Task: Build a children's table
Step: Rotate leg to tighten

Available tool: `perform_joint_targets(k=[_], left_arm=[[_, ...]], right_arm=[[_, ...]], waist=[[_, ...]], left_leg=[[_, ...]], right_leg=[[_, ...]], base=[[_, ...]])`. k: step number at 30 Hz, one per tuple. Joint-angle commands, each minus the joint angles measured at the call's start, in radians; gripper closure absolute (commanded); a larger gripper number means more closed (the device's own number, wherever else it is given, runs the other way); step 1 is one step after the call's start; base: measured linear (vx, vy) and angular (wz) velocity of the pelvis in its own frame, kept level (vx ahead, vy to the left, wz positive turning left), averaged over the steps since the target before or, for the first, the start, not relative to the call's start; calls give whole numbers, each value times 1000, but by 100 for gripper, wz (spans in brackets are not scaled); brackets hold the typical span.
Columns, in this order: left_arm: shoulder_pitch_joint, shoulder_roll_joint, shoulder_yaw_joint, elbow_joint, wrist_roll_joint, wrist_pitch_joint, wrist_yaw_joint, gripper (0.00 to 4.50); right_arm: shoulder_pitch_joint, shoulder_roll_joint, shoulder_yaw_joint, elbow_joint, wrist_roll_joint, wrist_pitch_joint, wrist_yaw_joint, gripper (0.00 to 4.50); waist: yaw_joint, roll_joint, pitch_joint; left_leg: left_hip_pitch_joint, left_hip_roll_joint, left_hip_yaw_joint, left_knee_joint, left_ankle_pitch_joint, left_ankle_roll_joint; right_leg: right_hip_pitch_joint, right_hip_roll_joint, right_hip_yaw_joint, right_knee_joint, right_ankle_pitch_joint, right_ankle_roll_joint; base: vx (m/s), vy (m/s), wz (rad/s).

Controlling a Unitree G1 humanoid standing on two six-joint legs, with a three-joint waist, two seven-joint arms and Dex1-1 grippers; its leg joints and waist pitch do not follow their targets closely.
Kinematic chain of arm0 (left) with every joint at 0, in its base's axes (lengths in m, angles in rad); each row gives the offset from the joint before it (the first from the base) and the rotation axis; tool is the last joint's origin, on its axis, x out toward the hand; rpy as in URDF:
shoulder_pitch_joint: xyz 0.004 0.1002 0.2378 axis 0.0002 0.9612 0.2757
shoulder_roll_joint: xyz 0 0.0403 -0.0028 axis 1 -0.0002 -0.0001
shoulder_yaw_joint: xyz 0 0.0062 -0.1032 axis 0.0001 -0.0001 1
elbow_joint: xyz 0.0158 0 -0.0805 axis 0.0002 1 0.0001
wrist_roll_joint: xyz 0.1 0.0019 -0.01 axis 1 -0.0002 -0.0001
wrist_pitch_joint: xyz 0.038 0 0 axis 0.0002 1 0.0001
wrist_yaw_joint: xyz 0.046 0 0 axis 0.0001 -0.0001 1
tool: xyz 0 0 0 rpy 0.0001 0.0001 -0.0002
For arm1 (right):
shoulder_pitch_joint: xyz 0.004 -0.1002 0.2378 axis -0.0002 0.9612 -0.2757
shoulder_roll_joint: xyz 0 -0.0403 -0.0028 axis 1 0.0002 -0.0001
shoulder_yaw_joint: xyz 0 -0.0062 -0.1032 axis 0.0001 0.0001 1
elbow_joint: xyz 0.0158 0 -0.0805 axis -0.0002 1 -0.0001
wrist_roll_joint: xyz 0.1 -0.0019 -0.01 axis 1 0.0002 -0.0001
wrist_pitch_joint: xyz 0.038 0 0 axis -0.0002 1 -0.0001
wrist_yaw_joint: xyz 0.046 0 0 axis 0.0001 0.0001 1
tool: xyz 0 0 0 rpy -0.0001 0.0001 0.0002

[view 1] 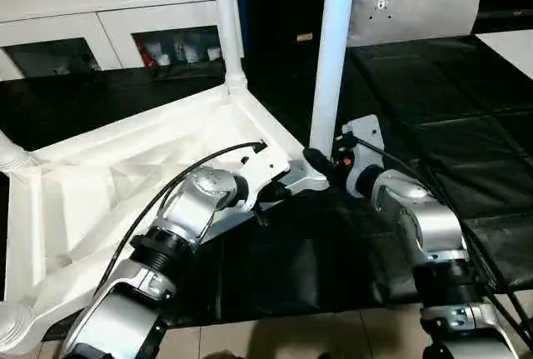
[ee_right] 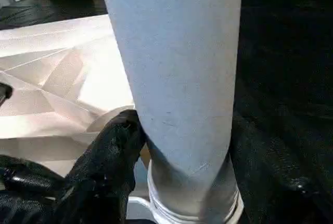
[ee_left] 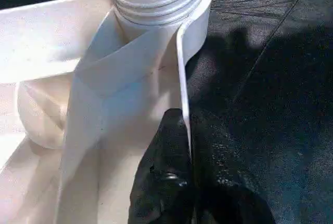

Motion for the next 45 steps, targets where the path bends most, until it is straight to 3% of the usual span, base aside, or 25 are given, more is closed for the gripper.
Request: perform_joint_targets(k=[1,8,14,21,22,24,25,29,30,39,45], left_arm=[[-30,7,-19,-42,-4,-61,-27,450],[-14,95,-49,-26,-12,-190,-173,450],[-22,145,-69,1,-21,-263,-276,450],[-13,222,-104,3,-49,-405,-463,450],[-11,225,-105,3,-51,-411,-473,450],[-5,234,-109,-6,-57,-420,-498,450],[-2,238,-112,-10,-60,-424,-510,450],[7,251,-125,-19,-68,-444,-551,450],[7,253,-128,-16,-67,-456,-556,450],[10,255,-129,-1,-69,-480,-574,450],[14,256,-126,-2,-74,-478,-578,450]], right_arm=[[22,6,61,-19,35,-10,73,142],[44,-168,61,-7,68,-145,344,80],[36,-266,94,-1,74,-192,499,23],[15,-349,139,16,121,-225,735,23],[13,-353,143,18,123,-229,754,49],[9,-357,152,22,133,-221,784,57],[7,-361,159,23,138,-219,798,66],[4,-371,185,32,143,-227,847,101],[4,-370,189,34,145,-226,860,105],[9,-370,205,35,161,-202,903,191],[21,-363,202,24,172,-186,908,235]], waist=[[8,-8,-69],[31,-11,-68],[61,-12,-73],[80,-11,-72],[82,-11,-72],[87,-10,-72],[91,-17,-73],[103,-17,-73],[104,-26,-74],[108,-19,-74],[108,-21,-73]], left_leg=[[4,99,-58,-74,-168,73],[8,102,-53,-72,-167,85],[8,108,-51,-69,-139,94],[8,109,-48,-68,-160,100],[9,110,-48,-69,-162,100],[11,115,-50,-70,-165,94],[10,116,-50,-70,-159,93],[11,116,-48,-69,-149,88],[10,116,-47,-69,-147,89],[10,115,-49,-69,-141,88],[10,116,-49,-70,-147,82]], right_leg=[[56,-117,78,-82,-295,-87],[53,-119,82,-81,-308,-84],[52,-119,85,-69,-253,-102],[49,-119,83,-70,-276,-107],[49,-119,84,-72,-280,-106],[47,-119,84,-70,-280,-109],[48,-121,85,-67,-276,-112],[46,-123,88,-65,-272,-117],[47,-123,88,-67,-276,-116],[46,-121,86,-68,-301,-101],[46,-123,87,-68,-299,-105]], base=[[0,0,0],[0,0,0],[0,0,0],[0,0,0],[0,0,0],[0,0,0],[0,0,0],[0,0,0],[0,0,0],[0,0,0],[0,0,0]])
